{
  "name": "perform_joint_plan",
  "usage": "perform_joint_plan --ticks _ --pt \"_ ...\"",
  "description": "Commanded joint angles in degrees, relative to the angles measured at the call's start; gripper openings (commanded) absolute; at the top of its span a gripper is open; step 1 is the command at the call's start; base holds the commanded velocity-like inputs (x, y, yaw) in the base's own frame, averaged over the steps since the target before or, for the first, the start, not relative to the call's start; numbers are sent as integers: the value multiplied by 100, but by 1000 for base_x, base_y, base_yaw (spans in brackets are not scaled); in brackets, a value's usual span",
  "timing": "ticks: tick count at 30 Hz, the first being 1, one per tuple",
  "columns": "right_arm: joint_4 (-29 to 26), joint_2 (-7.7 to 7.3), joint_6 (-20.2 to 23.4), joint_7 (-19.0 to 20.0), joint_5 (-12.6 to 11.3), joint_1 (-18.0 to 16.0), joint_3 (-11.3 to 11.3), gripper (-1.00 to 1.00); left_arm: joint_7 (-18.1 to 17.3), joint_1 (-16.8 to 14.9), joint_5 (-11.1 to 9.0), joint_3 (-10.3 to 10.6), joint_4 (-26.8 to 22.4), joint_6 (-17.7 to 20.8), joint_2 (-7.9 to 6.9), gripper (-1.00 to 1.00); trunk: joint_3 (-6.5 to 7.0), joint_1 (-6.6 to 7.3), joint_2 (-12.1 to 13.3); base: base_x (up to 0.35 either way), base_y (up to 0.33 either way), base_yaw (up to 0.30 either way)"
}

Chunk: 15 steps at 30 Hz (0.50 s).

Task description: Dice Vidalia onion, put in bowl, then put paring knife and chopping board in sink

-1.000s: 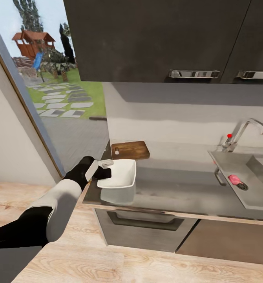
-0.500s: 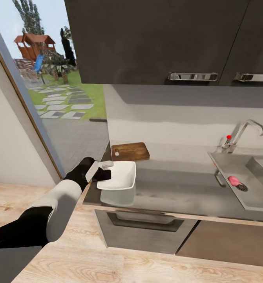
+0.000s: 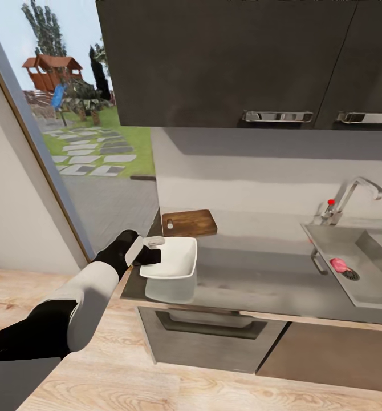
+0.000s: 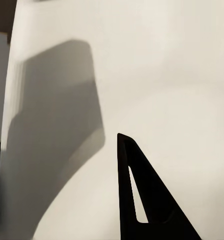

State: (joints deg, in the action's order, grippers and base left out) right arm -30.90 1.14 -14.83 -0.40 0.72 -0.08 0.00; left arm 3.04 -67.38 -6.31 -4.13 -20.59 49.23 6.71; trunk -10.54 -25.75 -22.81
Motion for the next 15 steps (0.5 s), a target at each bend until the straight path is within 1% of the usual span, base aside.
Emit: perform_joint_plan --ticks 1,15 --pt "-4 1 -11 -4 7 -1 0 100 35 -4 -46 -44 -7 25 5 -100 -9 -3 -11 0 0 0" --pt "-4 1 -11 -4 7 -1 0 100 30 -4 -46 -44 1 25 5 -100 -7 -3 -11 0 0 0"
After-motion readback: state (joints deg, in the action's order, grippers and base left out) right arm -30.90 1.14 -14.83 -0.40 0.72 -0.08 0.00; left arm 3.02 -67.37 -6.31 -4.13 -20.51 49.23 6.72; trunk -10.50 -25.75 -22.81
